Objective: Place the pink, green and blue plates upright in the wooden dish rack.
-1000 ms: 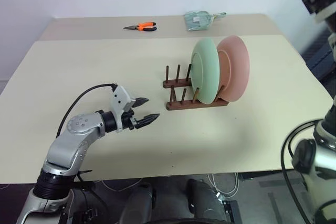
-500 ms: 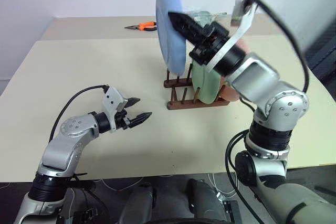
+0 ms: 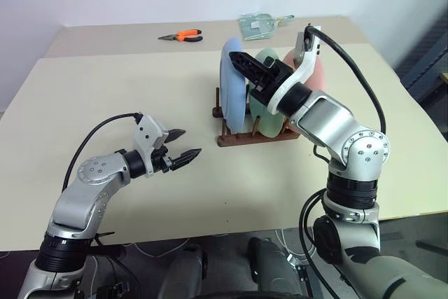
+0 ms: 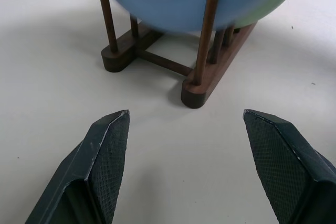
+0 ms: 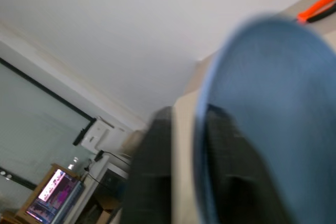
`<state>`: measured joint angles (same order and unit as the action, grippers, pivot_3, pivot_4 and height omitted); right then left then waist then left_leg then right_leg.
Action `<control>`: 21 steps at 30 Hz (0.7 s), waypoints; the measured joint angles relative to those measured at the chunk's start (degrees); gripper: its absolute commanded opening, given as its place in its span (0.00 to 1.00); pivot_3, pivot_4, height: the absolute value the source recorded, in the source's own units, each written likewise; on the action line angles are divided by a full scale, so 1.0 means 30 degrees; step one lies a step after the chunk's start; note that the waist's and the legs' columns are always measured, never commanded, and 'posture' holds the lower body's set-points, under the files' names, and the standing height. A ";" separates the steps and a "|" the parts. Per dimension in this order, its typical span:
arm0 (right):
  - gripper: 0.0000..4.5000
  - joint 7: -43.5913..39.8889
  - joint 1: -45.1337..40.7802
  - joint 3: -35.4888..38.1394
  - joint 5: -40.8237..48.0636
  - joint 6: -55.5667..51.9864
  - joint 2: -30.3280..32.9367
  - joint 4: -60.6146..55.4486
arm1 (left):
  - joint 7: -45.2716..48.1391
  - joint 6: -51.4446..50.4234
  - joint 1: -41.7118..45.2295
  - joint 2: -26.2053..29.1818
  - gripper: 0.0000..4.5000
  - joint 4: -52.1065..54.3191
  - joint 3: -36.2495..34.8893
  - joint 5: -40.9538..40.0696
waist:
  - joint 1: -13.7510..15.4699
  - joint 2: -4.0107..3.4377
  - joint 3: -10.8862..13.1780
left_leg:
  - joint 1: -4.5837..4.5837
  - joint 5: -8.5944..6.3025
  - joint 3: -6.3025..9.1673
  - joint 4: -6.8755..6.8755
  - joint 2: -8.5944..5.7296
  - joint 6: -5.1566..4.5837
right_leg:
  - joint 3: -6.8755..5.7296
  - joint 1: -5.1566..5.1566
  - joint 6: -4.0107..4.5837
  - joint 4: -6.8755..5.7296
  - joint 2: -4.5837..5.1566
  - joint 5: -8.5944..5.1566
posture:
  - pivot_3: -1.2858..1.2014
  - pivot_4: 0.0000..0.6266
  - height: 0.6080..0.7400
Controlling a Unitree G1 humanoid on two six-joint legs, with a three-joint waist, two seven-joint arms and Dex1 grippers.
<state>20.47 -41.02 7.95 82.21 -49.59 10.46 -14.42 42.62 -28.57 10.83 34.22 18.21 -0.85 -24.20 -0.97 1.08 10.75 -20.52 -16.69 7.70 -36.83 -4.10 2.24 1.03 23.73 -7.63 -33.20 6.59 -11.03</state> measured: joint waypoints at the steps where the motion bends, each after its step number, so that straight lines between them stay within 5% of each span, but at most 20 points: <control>1: 0.65 -0.0782 -0.0198 -0.0508 -0.1131 0.0011 0.0729 -0.0056 | -0.0024 -0.0016 -0.0015 0.0000 0.79 0.0000 0.0001 0.0000 | 0.0033 -0.0003 0.0002 | -0.0006 0.0000 -0.0010 -0.0004 -0.0002 0.0000 | -0.0002 -0.0001 0.0011 0.0002 0.0000 -0.0007 | 0.52 0.24 1.00; 8: 0.65 -0.9929 -0.0753 -0.3927 -1.0379 0.3023 0.8150 -0.3415 | -0.0127 -0.0281 -0.0083 -0.0008 0.79 0.0098 0.0049 0.0007 | 0.0086 0.0012 -0.0003 | -0.0020 -0.0003 -0.0022 -0.0012 -0.0003 -0.0002 | -0.0015 -0.0030 -0.0094 0.0046 0.0009 -0.0063 | 0.52 0.24 1.00; 16: 0.65 -1.4066 0.4132 0.5035 -1.1471 0.4869 1.2505 -0.0796 | -0.0007 0.0135 0.0162 -0.0025 0.79 -0.0444 0.0330 0.0455 | 0.0604 0.0051 -0.0013 | -0.0019 -0.0015 -0.0024 -0.0042 -0.0005 -0.0022 | -0.0021 -0.0081 -0.0064 0.0076 0.0034 -0.0067 | 0.52 0.24 1.00; 21: 0.65 -1.6589 1.0526 0.5876 -1.4659 0.6638 1.2776 0.0821 | -0.2017 0.1720 0.0889 -0.0938 0.79 -0.3078 0.0178 0.2321 | 0.0463 0.0009 -0.0001 | 0.0024 -0.0016 -0.0092 -0.0051 0.0005 -0.0024 | 0.0021 -0.0085 -0.0067 0.0053 0.0040 -0.0065 | 0.52 0.24 1.00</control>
<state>-29.30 -9.44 25.57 38.24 -29.68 48.79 -11.95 36.57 -23.41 13.50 31.40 8.98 -0.32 -17.24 0.42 1.11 10.75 -20.45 -16.74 7.42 -36.98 -4.08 2.17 1.09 23.48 -7.83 -33.04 6.71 -11.23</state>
